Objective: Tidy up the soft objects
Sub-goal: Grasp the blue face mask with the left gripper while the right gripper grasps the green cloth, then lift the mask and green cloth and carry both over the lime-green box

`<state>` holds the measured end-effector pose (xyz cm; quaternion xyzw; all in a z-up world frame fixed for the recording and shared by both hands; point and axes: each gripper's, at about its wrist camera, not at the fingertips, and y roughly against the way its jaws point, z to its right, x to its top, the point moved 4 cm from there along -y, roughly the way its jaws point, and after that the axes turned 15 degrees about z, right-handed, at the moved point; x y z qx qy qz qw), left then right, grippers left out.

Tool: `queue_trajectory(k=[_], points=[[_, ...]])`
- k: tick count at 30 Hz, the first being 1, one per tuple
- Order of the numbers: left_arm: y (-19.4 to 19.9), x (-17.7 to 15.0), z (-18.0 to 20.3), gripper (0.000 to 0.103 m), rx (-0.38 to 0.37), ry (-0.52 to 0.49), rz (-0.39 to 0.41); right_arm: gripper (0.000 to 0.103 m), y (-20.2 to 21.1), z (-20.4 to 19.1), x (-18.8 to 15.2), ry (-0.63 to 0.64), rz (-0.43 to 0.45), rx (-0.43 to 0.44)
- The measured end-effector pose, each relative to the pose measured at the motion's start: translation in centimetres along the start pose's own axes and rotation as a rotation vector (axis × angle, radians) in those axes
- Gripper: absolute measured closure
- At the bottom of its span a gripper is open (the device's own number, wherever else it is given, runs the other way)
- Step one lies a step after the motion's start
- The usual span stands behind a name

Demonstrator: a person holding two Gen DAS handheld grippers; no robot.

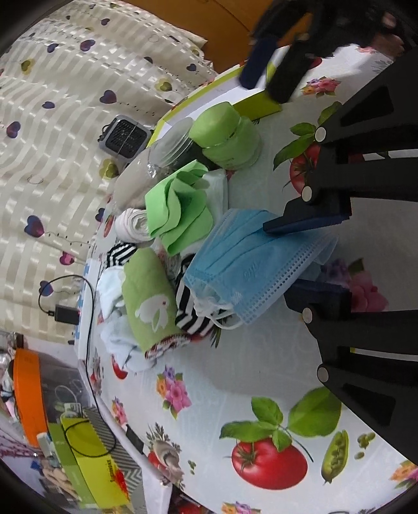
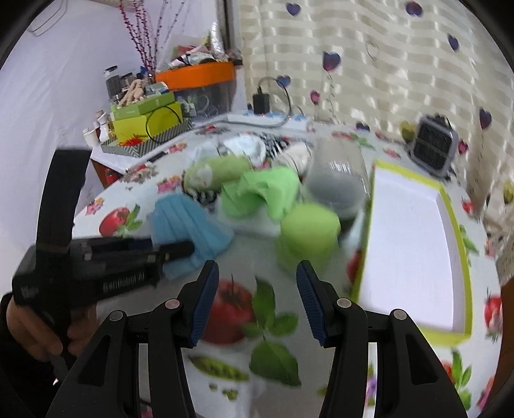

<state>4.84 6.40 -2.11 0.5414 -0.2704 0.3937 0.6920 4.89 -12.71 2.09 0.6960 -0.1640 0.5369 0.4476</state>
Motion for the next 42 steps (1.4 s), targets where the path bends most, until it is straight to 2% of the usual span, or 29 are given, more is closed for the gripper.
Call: queue_trajectory(k=[6,16,17,18,20,21,22,29,35,42], points=[[0.8,0.8,-1.3,0.083,0.019,0.014,0.025,0.052,-4.1,-0.8,2.9,0.062,-0.02,0.008],[1.7,2.0,-3.5,0.083,0.051,0.041,0.065,0.051,-11.7,-1.1,2.8,0.137,-0.214,0.011],[1.6,2.0,-3.7,0.083,0.053,0.044,0.064,0.054,-12.1,-1.1,2.7,0.139,-0.227,0.014],[1.5,2.0,-3.8,0.083,0.053,0.045,0.063,0.067,-12.3,-1.2,2.6,0.143,-0.235,0.014],[1.4,2.0,-3.9,0.083,0.054,0.047,0.061,0.082,-13.0,-1.3,2.3,0.159,-0.258,0.01],[1.4,2.0,-3.9,0.084,0.053,0.049,0.061,0.093,-13.1,-1.3,2.3,0.161,-0.255,0.008],[1.4,2.1,-3.9,0.084,0.053,0.048,0.062,0.097,-13.0,-1.4,2.4,0.167,-0.248,0.012],[2.1,3.1,-4.0,0.084,0.063,0.043,0.099,0.098,-10.9,-1.8,4.1,0.15,-0.149,0.049],[3.4,4.3,-3.6,0.087,0.072,0.029,0.141,0.098,-7.5,-2.1,6.3,0.103,-0.021,0.092],[4.1,5.5,-2.4,0.093,0.059,0.006,0.169,0.098,-4.2,-0.1,7.6,0.049,0.065,0.057]])
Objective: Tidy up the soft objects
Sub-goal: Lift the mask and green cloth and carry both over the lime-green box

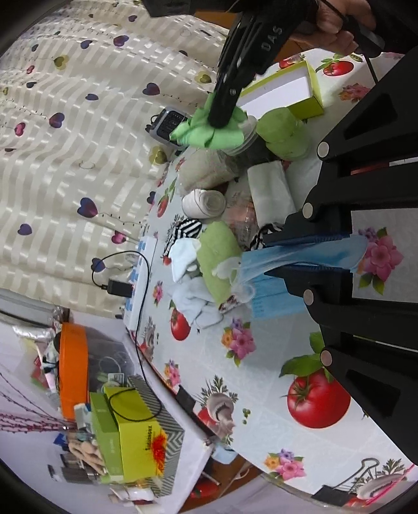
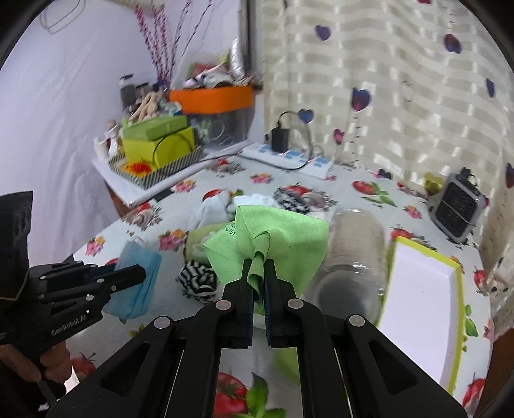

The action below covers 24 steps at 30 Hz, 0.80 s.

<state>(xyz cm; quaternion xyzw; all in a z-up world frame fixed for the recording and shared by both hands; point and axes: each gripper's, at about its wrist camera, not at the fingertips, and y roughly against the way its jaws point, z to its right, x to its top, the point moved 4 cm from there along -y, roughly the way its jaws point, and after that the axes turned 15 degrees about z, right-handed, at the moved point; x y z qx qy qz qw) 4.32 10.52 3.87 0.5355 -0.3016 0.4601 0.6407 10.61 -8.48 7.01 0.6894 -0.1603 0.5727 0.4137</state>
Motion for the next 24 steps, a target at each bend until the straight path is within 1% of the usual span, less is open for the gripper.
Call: queue_trajectory(k=[1,4,8,13,20,24], points=[[-0.1,0.0,0.1,0.096,-0.006,0.002,-0.004,0.098,0.4,0.4,0.1,-0.009,0.007,-0.008],[-0.2,-0.1,0.6,0.098,-0.007,-0.009,-0.01,0.098,1.5,1.4,0.1,-0.026,0.025,-0.026],[-0.3,-0.2,1.1,0.099,-0.012,-0.015,-0.019,0.098,2.7,2.7,-0.3,-0.057,0.043,-0.045],[0.2,0.5,2.1,0.1,-0.028,-0.033,-0.002,0.098,3.8,4.0,-0.5,-0.085,0.061,-0.062],[0.4,3.2,5.8,0.1,-0.102,-0.083,0.044,0.098,6.2,7.0,-0.8,-0.129,0.1,-0.122],[0.0,4.7,9.9,0.1,-0.179,-0.139,0.067,0.098,7.5,9.6,-1.7,-0.166,0.1,-0.18]])
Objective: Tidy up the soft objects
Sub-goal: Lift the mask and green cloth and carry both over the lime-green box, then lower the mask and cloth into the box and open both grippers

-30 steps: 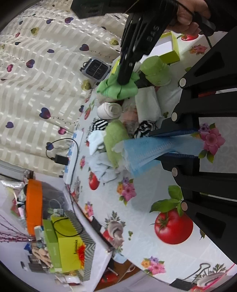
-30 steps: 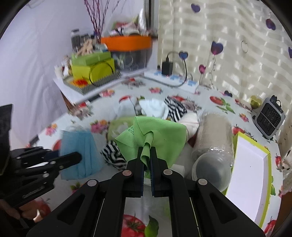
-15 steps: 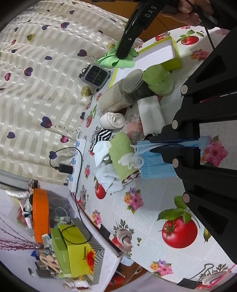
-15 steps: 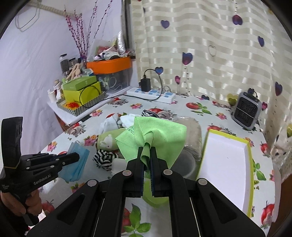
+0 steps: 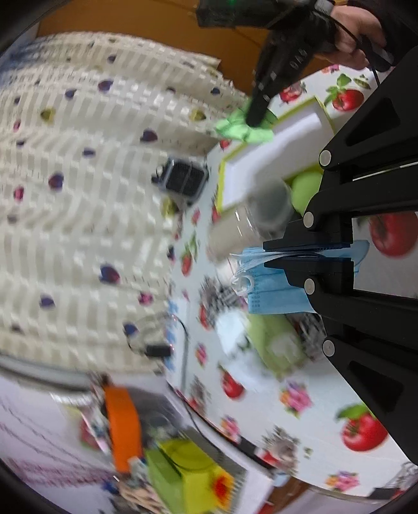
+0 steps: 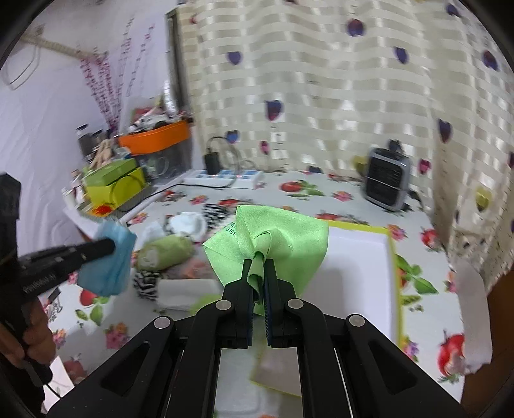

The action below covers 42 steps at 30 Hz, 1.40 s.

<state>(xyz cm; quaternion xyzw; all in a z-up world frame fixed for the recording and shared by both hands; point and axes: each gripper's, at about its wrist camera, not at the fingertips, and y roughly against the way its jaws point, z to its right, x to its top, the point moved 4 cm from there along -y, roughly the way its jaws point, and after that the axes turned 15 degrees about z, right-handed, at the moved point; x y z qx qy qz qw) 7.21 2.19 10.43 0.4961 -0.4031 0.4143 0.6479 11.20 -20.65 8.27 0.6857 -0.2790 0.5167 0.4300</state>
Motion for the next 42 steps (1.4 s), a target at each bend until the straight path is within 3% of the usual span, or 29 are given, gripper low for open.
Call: queue_trajectory(k=[11,21,26,28,31,32,33,42], points=[[-5.7,0.0,11.7,0.1,-0.253,-0.083,-0.077,0.098,0.5,7.3,-4.8,-0.098,-0.113,-0.15],[-10.6,-4.0,16.9,0.1,-0.422,-0.088,-0.228,0.098,-0.5,10.1,-7.9,-0.147,-0.195,-0.188],[-12.3,-6.2,16.7,0.098,-0.411,-0.082,-0.298,0.097,-0.9,10.2,-8.3,-0.156,-0.226,-0.184],[-12.5,-6.4,16.2,0.09,-0.399,-0.074,-0.299,0.093,-0.9,10.1,-8.5,-0.143,-0.236,-0.192],[-12.5,-6.2,15.8,0.074,-0.371,-0.081,-0.287,0.071,-0.5,9.9,-8.1,-0.126,-0.219,-0.208],[-12.5,-6.1,15.7,0.073,-0.367,-0.083,-0.283,0.059,-0.3,9.8,-7.8,-0.12,-0.209,-0.215],[-12.4,-6.0,15.6,0.073,-0.365,-0.083,-0.28,0.054,-0.1,9.7,-7.6,-0.116,-0.2,-0.219],[-10.2,-4.8,14.6,0.072,-0.315,-0.086,-0.219,0.054,1.7,8.7,-6.4,-0.118,-0.161,-0.214]])
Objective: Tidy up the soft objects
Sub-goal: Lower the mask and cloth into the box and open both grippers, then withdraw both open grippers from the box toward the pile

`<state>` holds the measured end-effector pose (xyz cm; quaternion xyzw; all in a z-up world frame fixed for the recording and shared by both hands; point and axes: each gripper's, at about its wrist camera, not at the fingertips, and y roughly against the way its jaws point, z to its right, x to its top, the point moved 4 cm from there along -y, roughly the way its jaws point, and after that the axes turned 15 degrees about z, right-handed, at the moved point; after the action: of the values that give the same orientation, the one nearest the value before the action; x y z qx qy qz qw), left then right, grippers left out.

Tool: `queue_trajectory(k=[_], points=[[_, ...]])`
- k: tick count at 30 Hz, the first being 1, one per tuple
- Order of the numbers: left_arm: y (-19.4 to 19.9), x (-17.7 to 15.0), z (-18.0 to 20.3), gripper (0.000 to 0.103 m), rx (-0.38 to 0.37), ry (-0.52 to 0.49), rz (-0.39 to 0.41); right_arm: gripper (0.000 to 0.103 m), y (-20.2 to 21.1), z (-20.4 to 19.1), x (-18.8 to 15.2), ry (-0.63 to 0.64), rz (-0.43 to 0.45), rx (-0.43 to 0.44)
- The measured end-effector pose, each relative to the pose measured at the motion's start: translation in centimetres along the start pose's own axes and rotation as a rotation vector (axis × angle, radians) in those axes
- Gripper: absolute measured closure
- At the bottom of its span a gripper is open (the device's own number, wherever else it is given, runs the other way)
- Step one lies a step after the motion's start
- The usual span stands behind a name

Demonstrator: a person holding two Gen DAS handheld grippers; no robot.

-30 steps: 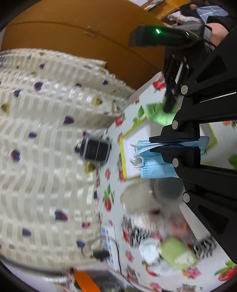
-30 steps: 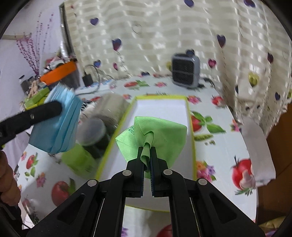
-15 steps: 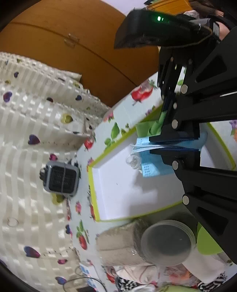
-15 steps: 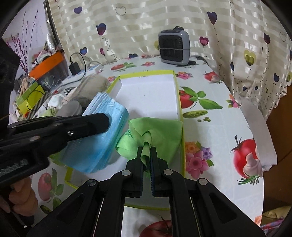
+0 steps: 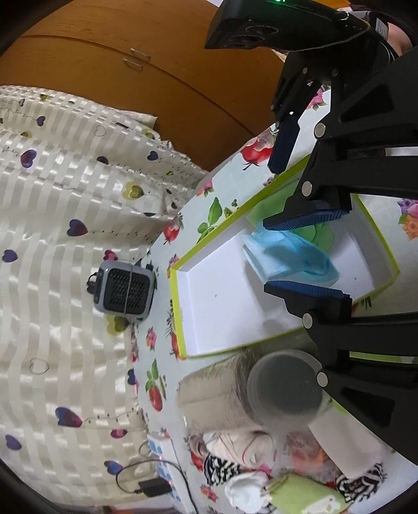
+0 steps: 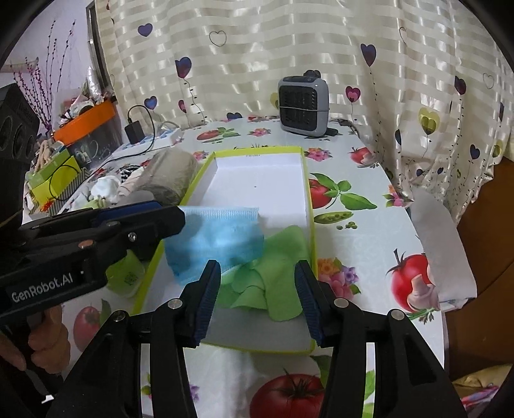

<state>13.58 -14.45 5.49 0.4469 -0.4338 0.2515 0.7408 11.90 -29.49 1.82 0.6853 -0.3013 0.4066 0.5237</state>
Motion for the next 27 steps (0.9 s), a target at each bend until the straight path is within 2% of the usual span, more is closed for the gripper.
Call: queue_trajectory(k=[10,19,27], points=[[4.1,-0.5,-0.6,0.072,0.088,-0.004,0.077,0.054,2.4,-1.5,-0.6,0.014,0.037,0.02],[8.0,-0.9,-1.1,0.072,0.124,0.004,0.132,0.054,3.4,-2.3,-1.2,0.019,0.044,0.05],[10.7,-1.8,-3.6,0.072,0.211,0.034,0.165,0.054,4.0,-4.6,-0.7,0.049,0.07,0.108]])
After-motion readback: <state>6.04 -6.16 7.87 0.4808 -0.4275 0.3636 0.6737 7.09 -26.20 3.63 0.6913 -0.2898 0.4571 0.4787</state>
